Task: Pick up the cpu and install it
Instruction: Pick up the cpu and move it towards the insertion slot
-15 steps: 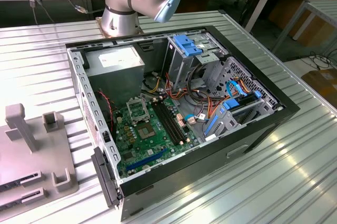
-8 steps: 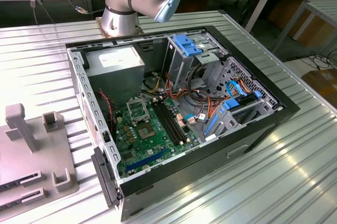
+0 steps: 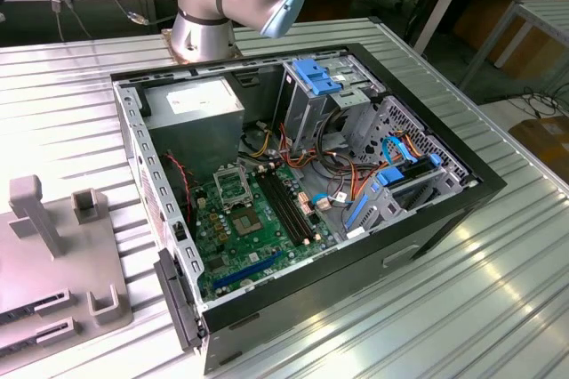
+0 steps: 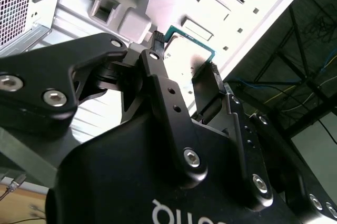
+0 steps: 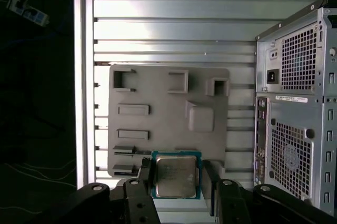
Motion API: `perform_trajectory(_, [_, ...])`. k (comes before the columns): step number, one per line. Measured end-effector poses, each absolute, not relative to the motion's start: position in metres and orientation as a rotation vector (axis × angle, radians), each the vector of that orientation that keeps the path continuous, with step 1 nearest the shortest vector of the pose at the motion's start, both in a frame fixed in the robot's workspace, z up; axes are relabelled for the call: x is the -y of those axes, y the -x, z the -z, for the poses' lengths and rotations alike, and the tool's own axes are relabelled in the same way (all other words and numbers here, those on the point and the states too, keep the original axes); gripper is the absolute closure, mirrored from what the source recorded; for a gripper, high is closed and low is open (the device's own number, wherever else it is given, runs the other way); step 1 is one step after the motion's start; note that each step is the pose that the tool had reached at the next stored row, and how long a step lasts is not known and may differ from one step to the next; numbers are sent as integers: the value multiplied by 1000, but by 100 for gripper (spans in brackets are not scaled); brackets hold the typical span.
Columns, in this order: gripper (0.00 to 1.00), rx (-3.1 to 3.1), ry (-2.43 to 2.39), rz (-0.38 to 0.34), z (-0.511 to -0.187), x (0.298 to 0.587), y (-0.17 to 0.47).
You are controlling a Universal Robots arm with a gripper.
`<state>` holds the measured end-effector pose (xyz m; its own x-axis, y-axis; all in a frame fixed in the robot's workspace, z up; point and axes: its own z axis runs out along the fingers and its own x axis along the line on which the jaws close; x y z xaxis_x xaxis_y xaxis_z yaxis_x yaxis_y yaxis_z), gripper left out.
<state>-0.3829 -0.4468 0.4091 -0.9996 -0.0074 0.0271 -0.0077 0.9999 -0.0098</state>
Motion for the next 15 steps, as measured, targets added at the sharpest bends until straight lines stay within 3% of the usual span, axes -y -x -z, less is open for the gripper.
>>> perform_trajectory(15, [53,3114,-12,-15,-409,447,370])
